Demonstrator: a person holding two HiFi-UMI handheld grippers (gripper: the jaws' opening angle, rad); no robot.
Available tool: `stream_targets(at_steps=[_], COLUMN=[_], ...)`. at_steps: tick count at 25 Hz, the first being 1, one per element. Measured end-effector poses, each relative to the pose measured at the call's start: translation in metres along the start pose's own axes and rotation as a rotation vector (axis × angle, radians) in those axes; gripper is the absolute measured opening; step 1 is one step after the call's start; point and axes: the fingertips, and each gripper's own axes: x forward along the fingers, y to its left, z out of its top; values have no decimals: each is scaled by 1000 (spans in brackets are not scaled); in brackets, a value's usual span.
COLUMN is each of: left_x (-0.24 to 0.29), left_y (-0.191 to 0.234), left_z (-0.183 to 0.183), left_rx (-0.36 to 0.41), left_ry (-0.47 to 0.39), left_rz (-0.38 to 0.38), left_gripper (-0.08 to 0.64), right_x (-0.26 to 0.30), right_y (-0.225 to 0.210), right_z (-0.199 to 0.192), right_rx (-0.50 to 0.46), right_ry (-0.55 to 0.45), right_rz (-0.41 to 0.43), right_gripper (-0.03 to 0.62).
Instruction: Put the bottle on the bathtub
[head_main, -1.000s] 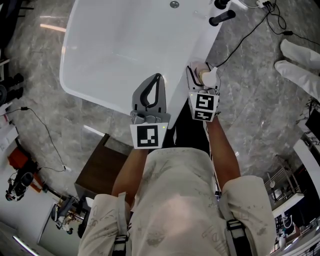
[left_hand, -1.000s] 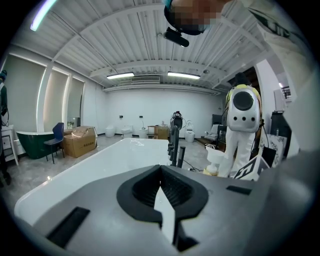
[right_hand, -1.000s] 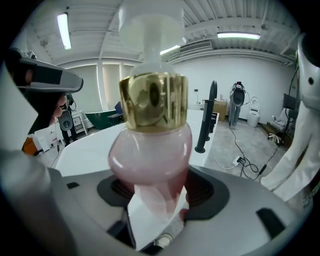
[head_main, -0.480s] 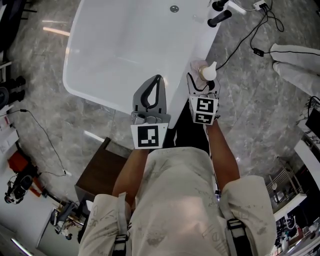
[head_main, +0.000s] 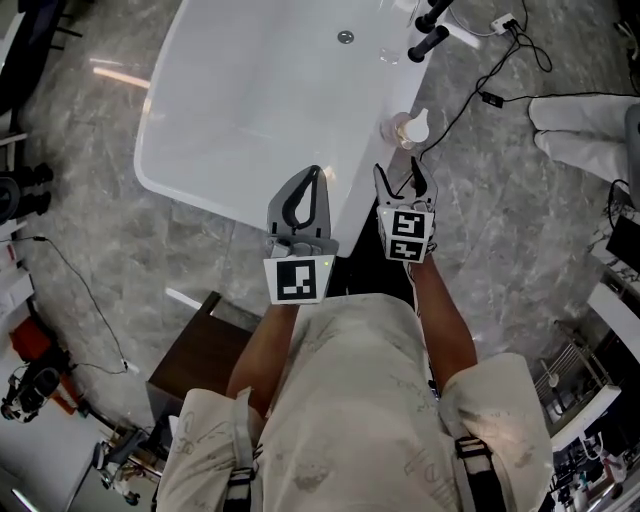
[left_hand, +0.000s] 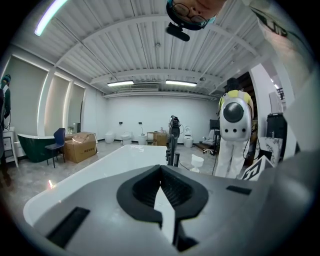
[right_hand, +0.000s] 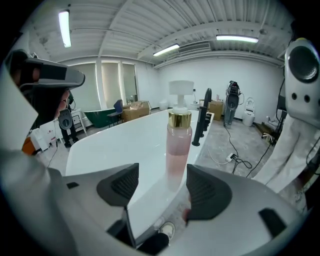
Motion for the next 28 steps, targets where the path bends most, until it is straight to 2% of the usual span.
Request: stream_targets(at_steps=[14, 19, 28], left_x=[-100, -126, -155], left_y=[11, 29, 65], left_z=[6, 21, 63], left_rx=[-7, -6, 8], left_ry=[-62, -86, -170], left_rz=[12, 48, 115], left_gripper=[3, 2, 3], right_x=[-94, -125, -175], right_y=[48, 62, 75], right_z=[12, 46, 135], right_rx=[-52, -50, -67], right_ry=[-82, -166, -391], right_rz=[-3, 6, 3], right_gripper=[265, 265, 265])
